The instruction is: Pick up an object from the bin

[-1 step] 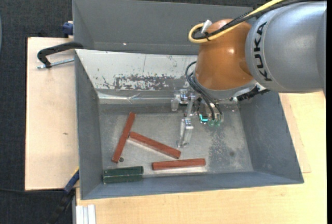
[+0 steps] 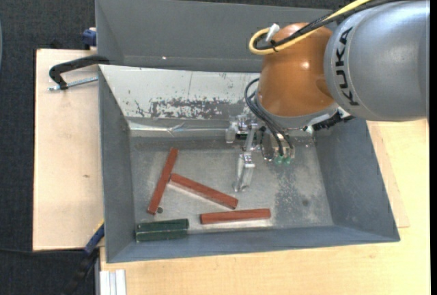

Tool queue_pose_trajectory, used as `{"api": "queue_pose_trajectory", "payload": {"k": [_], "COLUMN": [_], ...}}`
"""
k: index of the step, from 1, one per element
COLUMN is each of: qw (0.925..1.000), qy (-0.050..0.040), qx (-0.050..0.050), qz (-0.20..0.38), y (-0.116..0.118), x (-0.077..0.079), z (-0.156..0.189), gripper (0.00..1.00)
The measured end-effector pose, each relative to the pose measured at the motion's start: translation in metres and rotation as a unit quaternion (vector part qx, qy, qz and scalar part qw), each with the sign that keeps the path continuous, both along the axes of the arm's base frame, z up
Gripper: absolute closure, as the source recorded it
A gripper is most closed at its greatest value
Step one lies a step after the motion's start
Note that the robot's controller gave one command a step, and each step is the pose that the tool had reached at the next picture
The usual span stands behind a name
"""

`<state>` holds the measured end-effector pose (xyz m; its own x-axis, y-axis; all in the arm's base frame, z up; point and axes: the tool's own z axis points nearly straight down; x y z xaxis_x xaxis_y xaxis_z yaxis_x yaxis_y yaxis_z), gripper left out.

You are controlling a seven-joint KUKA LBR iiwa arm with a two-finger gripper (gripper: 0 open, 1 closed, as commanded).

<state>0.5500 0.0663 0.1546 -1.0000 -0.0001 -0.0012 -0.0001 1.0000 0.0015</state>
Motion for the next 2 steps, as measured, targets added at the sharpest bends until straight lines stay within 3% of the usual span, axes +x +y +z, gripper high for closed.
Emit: {"api": "queue_pose_trajectory", "payload": {"k": [1, 2], "qw": [0.9978, 0.9967], "qy": [-0.0004, -0.0018], "qx": [-0.001, 0.002], "qz": [-0.066, -0.082], "y": [0.038, 0.071], "x": [-0.01, -0.021], "z": [-0.016, -0.003], "gripper": [0.0, 0.0]}}
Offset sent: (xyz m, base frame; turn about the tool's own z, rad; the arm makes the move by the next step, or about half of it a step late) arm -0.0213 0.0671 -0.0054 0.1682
